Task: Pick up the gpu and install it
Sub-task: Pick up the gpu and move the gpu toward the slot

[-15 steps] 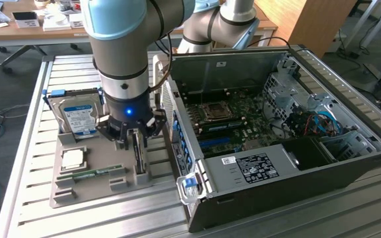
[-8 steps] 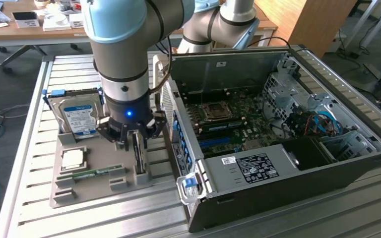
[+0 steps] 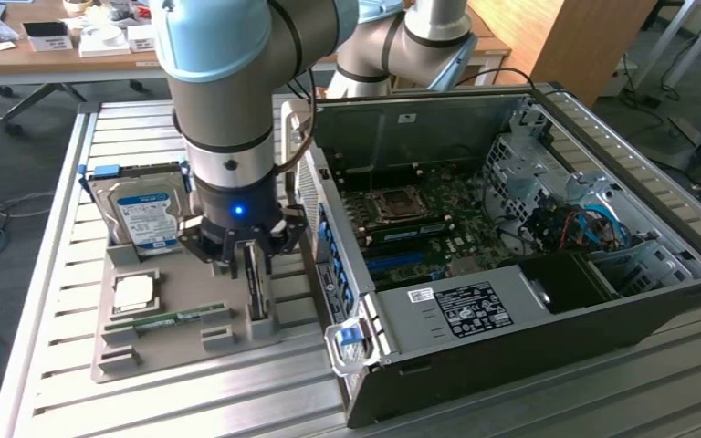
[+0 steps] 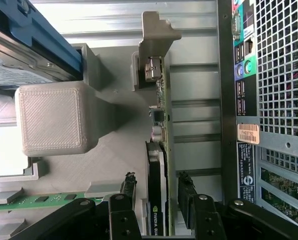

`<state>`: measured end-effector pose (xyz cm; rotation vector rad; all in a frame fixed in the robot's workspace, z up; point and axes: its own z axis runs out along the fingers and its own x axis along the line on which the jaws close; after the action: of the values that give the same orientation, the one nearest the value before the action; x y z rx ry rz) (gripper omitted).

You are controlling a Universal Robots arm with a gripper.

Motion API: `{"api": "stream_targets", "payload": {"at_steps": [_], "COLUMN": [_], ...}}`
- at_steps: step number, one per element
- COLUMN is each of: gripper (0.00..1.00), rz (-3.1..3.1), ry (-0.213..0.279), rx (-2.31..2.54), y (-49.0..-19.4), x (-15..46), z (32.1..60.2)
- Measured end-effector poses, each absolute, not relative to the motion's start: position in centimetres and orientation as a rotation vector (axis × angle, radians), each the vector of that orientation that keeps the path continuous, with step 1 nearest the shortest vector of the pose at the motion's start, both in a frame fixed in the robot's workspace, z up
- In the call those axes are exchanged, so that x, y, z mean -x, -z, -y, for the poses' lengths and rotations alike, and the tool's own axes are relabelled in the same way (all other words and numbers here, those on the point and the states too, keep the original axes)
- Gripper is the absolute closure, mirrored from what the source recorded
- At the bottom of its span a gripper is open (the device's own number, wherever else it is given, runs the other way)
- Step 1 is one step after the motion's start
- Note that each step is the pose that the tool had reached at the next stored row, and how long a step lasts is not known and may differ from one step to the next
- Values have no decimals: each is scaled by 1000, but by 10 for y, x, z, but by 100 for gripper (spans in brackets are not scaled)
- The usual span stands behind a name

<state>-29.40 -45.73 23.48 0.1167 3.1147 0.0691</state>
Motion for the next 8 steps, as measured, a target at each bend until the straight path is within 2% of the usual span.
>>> {"api": "stream_targets", "payload": {"at_steps": [8], "gripper": [53], "rz": [-3115], "ry": [-69], "rx": [-117], "y": [-235], "x": [293], "z": [456]}}
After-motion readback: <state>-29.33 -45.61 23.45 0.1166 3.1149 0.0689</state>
